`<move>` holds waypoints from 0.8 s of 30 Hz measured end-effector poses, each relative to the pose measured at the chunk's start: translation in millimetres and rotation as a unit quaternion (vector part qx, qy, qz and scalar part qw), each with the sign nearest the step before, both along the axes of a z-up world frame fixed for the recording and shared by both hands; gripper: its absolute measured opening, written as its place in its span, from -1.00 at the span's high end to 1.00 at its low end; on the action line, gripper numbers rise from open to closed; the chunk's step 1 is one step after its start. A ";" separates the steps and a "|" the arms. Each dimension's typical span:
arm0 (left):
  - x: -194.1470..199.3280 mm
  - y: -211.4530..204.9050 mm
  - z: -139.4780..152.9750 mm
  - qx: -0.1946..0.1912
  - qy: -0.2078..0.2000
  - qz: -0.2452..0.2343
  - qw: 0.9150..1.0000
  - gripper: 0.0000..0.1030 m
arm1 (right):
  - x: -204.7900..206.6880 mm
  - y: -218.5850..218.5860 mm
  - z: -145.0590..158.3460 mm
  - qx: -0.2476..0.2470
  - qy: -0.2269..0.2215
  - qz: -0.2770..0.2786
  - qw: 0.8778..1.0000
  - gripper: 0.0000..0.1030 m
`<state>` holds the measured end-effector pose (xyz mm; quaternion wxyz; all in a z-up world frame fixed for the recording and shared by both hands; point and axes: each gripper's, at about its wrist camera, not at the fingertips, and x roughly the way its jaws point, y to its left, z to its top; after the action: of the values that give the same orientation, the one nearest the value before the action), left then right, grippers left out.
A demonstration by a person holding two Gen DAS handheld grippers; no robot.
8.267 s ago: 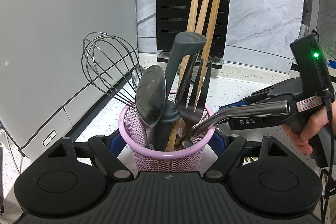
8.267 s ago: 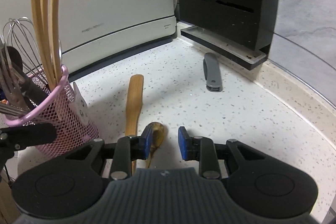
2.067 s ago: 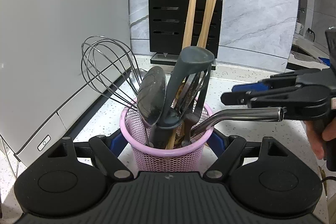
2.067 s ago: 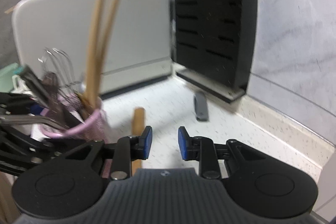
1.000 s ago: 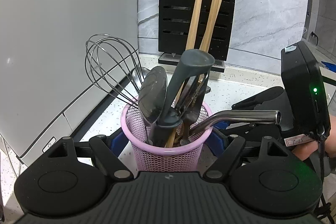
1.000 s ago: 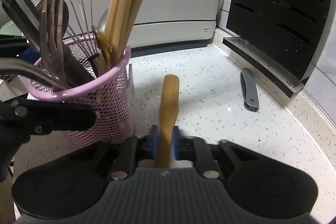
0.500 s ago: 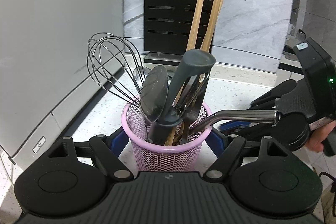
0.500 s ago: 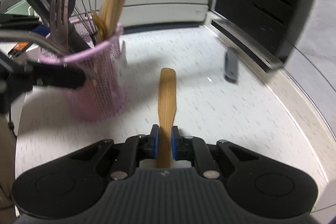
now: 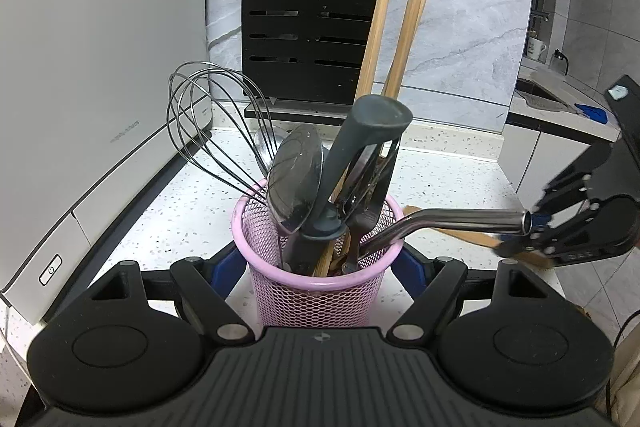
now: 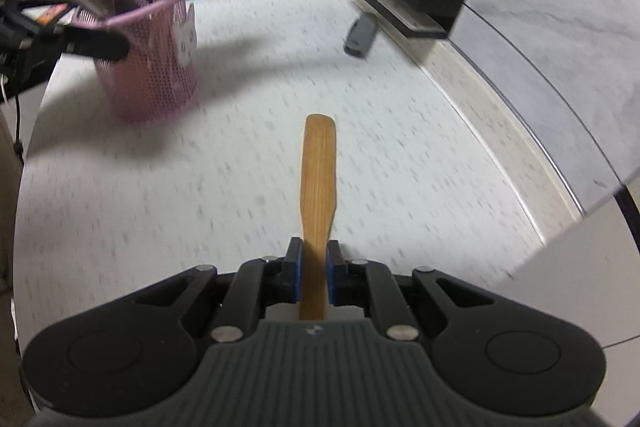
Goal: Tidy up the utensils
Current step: 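Lift the wooden spatula with the right gripper and carry it over the pink cup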
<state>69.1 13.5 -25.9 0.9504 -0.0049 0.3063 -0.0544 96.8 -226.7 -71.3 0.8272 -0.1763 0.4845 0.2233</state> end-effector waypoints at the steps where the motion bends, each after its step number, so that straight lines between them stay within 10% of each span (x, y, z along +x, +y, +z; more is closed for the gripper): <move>1: 0.5 -0.6 -0.2 0.000 0.000 0.001 1.000 -0.76 | -2.6 -4.2 0.4 -0.004 0.001 -0.001 1.000 0.83; 13: 2.0 -5.3 -2.7 -0.004 -0.009 0.014 1.000 -0.77 | -20.8 -34.0 3.8 0.007 -0.008 -0.023 1.000 0.80; 17: 2.8 -3.6 -3.1 -0.007 -0.008 0.014 1.000 -0.78 | -28.8 -50.8 14.3 0.060 -0.016 -0.080 0.995 0.36; 24: 3.1 -2.5 -3.0 -0.008 -0.007 0.014 1.000 -0.78 | -56.1 -127.9 3.0 0.269 0.049 -0.292 0.917 0.35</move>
<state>72.2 10.9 -28.9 0.9532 -0.0167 0.2988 -0.0436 40.7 -354.6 -68.3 0.8469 0.2133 0.4762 0.1022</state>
